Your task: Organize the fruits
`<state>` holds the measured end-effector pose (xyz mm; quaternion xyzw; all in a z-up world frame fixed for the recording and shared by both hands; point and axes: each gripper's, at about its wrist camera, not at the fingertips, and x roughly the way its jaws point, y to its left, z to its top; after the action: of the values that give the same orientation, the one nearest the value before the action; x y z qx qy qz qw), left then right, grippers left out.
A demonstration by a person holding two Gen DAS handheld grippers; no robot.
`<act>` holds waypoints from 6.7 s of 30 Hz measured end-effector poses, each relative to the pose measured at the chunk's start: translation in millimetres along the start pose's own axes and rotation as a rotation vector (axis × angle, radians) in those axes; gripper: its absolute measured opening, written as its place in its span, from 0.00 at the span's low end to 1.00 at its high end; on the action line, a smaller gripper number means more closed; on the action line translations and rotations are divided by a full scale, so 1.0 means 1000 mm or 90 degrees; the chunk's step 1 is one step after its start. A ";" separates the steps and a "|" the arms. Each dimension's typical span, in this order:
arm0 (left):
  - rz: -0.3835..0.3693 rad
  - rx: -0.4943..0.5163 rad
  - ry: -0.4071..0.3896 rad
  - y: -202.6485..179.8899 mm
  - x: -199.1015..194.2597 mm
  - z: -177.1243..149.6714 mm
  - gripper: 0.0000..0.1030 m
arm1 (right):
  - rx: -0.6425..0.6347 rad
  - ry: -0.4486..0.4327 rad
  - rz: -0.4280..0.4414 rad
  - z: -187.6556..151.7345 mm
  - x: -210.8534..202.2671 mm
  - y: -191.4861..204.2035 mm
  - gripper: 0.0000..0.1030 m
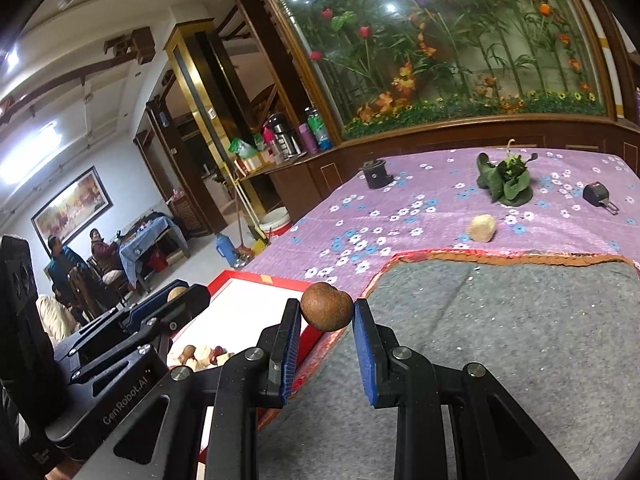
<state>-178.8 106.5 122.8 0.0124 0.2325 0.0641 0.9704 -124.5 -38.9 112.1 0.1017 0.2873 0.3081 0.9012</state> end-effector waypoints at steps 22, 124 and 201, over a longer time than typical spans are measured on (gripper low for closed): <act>0.023 -0.048 0.010 0.041 0.005 -0.012 0.22 | -0.051 0.057 0.029 -0.013 0.041 0.042 0.25; 0.141 -0.076 0.193 0.129 0.070 -0.074 0.22 | -0.090 0.240 -0.049 -0.030 0.182 0.110 0.25; 0.041 0.101 0.042 0.005 -0.095 -0.039 0.70 | 0.096 0.109 -0.118 0.014 0.008 0.030 0.47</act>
<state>-281.2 98.6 131.6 0.0948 0.2679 0.0772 0.9557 -126.7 -10.6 130.6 0.1152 0.3934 0.2089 0.8879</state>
